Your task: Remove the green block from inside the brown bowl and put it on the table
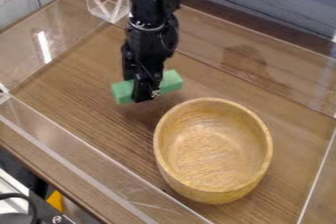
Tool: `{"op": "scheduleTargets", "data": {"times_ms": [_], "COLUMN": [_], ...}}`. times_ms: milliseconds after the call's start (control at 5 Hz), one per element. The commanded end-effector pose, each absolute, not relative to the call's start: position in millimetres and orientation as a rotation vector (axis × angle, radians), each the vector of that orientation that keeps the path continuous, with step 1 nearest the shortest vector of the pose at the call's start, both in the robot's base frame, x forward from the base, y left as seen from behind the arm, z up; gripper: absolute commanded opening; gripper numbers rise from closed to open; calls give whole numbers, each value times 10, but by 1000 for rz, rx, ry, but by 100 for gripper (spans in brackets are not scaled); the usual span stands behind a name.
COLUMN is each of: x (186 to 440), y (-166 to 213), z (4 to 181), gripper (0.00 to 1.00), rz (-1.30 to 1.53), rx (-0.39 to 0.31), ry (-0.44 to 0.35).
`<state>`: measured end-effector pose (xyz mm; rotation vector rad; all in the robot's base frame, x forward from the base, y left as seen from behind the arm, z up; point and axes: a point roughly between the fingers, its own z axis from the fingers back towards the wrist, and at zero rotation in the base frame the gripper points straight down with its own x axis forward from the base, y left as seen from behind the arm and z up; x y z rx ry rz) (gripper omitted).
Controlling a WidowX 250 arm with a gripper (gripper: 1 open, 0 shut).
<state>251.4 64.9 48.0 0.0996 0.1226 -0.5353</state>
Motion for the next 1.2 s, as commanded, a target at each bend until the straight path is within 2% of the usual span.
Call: {"op": "scheduleTargets", "data": {"times_ms": [0, 200, 1000], "x": [2603, 2602, 2660], "y": [716, 745, 815], "z": [597, 675, 798], "gripper": [100, 100, 100], "rz": [-514, -501, -466], "rx": [118, 113, 97], "ry": [84, 82, 55]}}
